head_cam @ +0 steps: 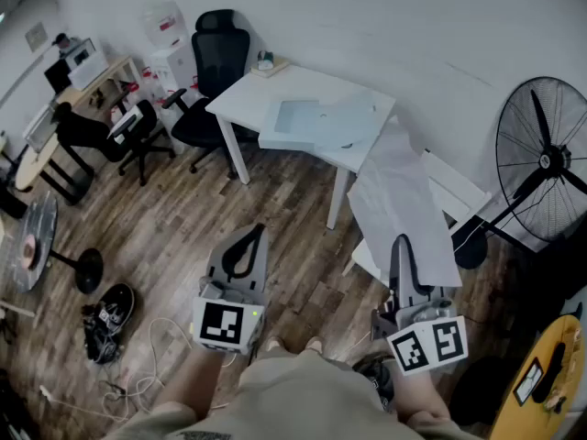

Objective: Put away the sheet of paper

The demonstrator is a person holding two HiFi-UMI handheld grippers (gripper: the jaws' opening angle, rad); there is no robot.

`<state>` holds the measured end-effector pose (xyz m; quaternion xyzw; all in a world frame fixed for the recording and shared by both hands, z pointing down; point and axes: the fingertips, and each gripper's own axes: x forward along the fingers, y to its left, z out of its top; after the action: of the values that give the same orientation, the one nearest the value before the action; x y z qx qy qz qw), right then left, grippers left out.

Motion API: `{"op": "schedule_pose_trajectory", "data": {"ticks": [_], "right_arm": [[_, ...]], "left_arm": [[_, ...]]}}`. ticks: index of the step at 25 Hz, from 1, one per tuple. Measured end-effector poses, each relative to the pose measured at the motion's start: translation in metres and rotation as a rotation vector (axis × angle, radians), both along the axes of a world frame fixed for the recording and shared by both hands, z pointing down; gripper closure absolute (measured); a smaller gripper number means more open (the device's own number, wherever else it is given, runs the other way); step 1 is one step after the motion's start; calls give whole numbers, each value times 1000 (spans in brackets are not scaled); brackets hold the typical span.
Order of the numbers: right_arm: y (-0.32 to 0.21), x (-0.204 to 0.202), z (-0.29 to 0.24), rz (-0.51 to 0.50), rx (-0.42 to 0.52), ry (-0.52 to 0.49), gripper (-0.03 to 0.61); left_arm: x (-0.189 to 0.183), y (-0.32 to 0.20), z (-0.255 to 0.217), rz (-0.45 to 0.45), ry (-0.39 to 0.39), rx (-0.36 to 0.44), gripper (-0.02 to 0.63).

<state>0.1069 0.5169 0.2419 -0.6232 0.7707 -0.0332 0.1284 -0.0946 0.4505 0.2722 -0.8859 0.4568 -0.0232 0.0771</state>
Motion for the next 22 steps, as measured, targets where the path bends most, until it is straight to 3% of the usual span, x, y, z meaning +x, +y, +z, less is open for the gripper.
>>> {"op": "schedule_pose_trajectory", "data": {"ticks": [22], "right_arm": [[-7,17,10,13,-23,29,555]], "left_arm": [[15,-6,11,-12,-45,-34,592]]}}
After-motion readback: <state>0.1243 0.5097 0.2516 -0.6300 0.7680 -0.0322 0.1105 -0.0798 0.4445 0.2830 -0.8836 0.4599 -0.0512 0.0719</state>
